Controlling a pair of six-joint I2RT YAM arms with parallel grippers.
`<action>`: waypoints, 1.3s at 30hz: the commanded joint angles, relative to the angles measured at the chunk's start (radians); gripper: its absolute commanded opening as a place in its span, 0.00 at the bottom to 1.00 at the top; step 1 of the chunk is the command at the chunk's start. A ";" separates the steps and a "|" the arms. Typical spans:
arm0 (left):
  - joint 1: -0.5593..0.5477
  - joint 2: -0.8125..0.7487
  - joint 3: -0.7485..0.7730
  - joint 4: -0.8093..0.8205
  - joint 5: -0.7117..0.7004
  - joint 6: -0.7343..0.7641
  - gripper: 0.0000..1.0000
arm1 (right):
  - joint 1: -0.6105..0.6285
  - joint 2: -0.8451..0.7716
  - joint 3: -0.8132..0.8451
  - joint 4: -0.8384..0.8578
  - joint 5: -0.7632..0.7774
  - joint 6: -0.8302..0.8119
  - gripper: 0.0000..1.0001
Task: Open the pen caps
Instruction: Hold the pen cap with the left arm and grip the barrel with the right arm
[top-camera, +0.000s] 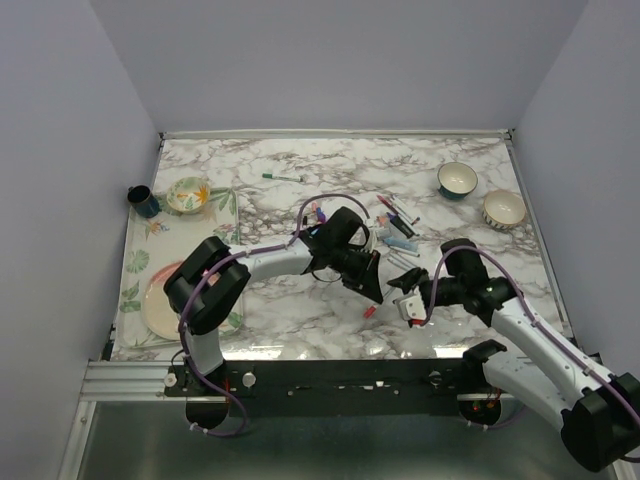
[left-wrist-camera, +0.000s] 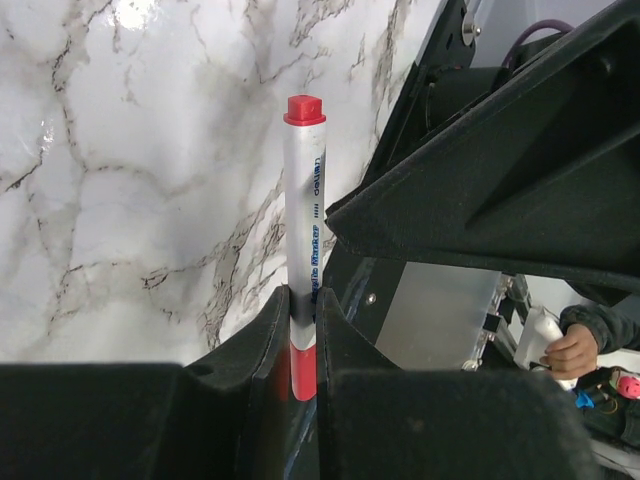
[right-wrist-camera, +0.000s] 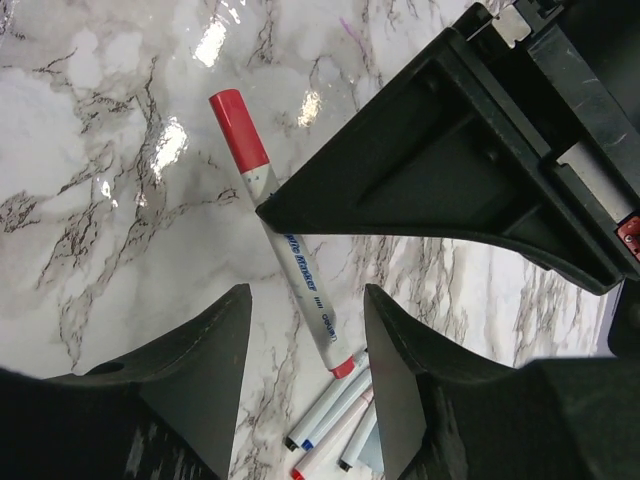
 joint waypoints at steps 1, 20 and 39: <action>-0.023 0.009 0.034 -0.032 0.049 0.022 0.00 | -0.005 0.004 -0.016 -0.019 -0.018 -0.042 0.57; -0.052 -0.061 0.031 0.039 -0.050 -0.033 0.15 | -0.004 0.050 -0.003 -0.080 -0.016 -0.099 0.01; 0.061 -0.523 -0.542 0.766 -0.659 -0.395 0.73 | -0.005 0.179 0.210 0.170 0.058 0.858 0.01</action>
